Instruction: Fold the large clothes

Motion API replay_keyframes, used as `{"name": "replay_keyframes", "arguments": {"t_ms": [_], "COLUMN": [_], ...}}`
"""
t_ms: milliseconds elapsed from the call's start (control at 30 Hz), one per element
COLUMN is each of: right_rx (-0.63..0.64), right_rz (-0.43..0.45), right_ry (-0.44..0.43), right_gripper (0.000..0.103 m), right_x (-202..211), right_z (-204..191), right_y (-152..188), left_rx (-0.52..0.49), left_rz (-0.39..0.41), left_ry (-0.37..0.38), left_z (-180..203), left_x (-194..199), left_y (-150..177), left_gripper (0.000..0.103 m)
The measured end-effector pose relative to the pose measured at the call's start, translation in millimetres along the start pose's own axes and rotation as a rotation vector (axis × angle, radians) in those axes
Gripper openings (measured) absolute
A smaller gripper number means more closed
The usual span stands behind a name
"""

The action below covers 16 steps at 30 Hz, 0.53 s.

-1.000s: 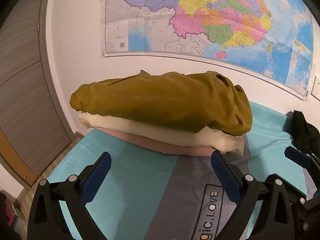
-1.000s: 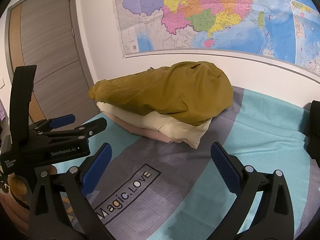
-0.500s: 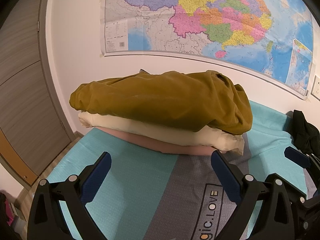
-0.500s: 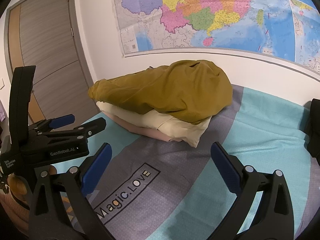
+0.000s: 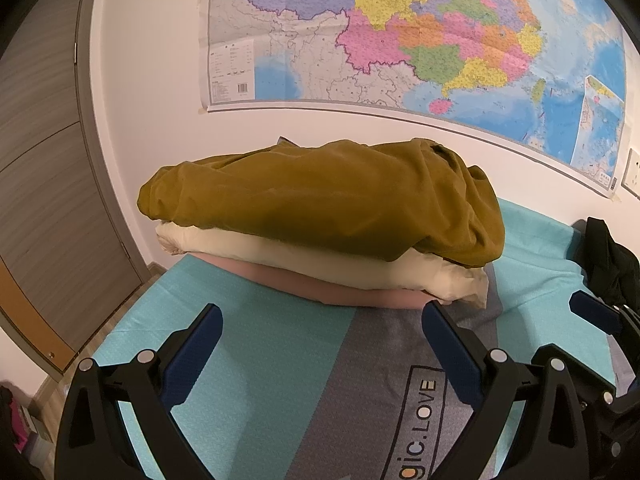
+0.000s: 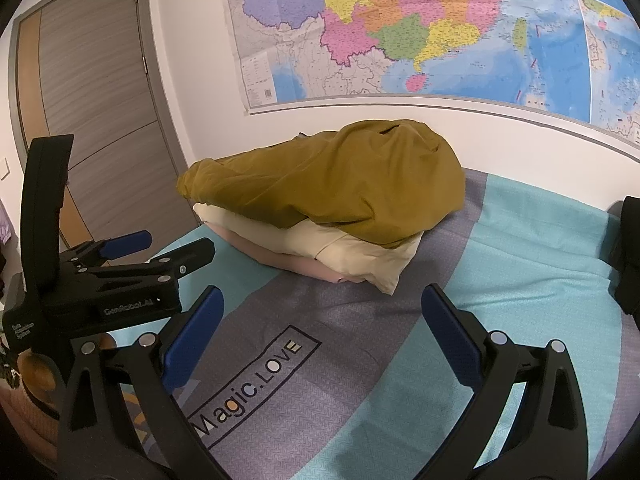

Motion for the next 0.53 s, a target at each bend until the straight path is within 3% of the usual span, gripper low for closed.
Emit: {"name": "replay_keyframes", "arguments": {"t_ms": [533], "right_rx": [-0.028], "right_rz": [0.003], "right_ry": [0.003], "right_gripper": [0.097], "right_x": [6.3], "right_z": [10.5], "right_y": [4.5], "left_rx": [0.009], "left_rz": [-0.027], "left_ry": [0.014], "left_z": [9.0], "left_x": [-8.4], "left_y": [3.0], "left_gripper": [0.096]}}
Point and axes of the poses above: each gripper's, at about its wrist camera, not at the fingertips, and x roughly against the way its jaws point, z to its right, y to its underside, the point moved 2 cm from there along -x, roughly the way its jaws point
